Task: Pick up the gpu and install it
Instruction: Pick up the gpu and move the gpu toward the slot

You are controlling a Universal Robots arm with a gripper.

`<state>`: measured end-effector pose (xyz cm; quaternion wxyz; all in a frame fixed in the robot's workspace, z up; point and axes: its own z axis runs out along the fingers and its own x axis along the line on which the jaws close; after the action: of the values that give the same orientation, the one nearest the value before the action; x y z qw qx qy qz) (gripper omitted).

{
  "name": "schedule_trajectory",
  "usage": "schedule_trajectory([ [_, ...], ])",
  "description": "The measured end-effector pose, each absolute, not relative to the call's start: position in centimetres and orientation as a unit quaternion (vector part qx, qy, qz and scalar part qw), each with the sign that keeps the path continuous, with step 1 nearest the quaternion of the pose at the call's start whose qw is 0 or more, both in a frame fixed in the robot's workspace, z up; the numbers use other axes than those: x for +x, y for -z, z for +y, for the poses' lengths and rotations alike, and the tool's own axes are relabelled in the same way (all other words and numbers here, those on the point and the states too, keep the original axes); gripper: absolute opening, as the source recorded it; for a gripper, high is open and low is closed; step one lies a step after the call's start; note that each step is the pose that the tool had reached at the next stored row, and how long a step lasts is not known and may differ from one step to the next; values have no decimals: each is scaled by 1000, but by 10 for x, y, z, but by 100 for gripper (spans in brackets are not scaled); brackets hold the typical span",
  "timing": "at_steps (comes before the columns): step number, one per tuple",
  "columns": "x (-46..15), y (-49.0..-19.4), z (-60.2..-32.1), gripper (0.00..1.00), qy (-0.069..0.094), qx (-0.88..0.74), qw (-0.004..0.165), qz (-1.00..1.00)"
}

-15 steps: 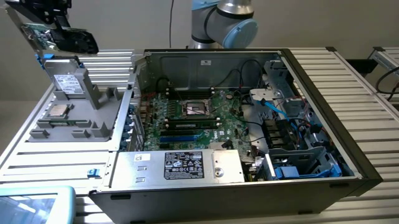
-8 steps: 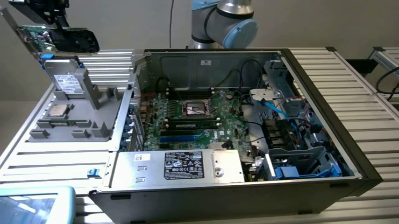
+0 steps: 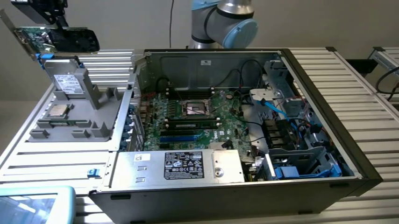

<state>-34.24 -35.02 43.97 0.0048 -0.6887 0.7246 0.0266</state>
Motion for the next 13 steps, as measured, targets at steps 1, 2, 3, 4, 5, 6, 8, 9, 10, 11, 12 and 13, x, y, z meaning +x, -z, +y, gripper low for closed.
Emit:
schedule_trajectory([
  [1,-342,-440,-350,28,-27,-689,5,725],
  [2,-340,-440,-350,28,-27,-689,5,724],
  [3,-336,-440,-350,28,-27,-689,5,724],
  [4,-332,-440,-350,28,-27,-689,5,724],
  [5,-328,-440,-350,28,-26,-689,5,724],
  [6,-324,-440,-350,28,-26,-689,5,724],
  [8,-315,-440,-350,28,-26,-689,5,724],
  [9,-310,-440,-350,28,-26,-689,5,724],
  [10,-306,-440,-350,28,-26,-689,5,724],
  [11,-301,-440,-350,28,-26,-689,5,724],
  [12,-297,-440,-350,28,-26,-689,5,724],
  [13,-292,-440,-350,28,-26,-689,5,724],
])
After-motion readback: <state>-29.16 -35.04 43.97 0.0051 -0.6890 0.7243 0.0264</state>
